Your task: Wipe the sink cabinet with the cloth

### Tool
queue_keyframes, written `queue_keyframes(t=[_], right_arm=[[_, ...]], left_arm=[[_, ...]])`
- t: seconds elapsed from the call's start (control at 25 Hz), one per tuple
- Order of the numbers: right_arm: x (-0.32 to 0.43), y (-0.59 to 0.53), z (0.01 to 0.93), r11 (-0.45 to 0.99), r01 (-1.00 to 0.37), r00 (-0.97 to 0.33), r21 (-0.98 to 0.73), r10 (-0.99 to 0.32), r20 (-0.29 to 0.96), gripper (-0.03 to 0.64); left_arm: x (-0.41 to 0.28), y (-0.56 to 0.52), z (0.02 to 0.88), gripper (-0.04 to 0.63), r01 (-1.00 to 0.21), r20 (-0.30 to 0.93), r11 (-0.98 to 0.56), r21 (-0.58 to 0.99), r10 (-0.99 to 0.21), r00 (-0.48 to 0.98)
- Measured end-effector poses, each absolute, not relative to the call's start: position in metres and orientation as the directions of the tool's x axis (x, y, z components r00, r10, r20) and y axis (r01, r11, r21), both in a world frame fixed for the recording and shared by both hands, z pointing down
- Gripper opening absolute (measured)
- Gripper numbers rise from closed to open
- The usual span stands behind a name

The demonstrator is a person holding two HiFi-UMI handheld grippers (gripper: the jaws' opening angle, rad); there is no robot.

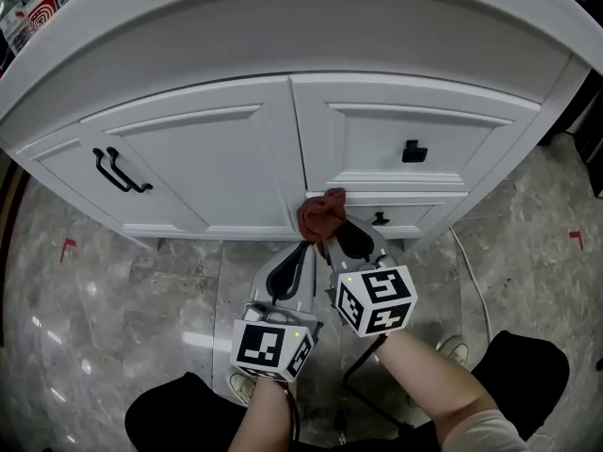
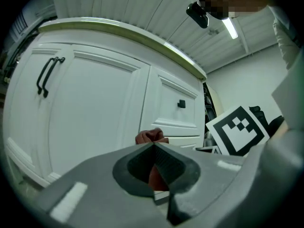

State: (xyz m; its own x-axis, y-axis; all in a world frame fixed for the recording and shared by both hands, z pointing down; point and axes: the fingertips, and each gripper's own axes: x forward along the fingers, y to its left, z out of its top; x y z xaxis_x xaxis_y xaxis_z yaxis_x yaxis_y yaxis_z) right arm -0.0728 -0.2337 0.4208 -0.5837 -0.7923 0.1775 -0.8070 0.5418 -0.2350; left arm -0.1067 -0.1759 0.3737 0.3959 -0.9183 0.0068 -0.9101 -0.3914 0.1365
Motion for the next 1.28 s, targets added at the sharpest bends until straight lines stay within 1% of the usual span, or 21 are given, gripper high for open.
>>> queue_keyframes(t=[0.16,0.44,0.72,0.88,1.28], right_arm=[[-0.095,-0.24,0.429,0.551,-0.784,-0.611,-0.286,-0.767,0.198,0.091],[-0.086,-0.248,0.436,0.536,-0.805,-0.586,-0.255,-0.785,0.203,0.091],[-0.049,-0.254,0.443,0.499,-0.846,-0.532,-0.189,-0.816,0.225,0.091],[-0.02,-0.256,0.446,0.46,-0.875,-0.484,-0.154,-0.84,0.244,0.09],[0.046,-0.257,0.438,0.385,-0.904,-0.421,-0.185,-0.876,0.234,0.092]], left_arm=[[-0.123,-0.177,0.384,0.0,-0.919,0.014,-0.373,0.124,-0.926,0.377],[-0.117,-0.175,0.39,0.0,-0.915,0.043,-0.399,0.051,-0.915,0.401],[-0.112,-0.175,0.396,0.0,-0.91,0.044,-0.4,0.111,-0.913,0.406],[-0.099,-0.176,0.395,0.0,-0.901,0.033,-0.418,0.114,-0.905,0.424],[-0.053,-0.184,0.399,0.0,-0.869,0.039,-0.464,0.169,-0.878,0.477]])
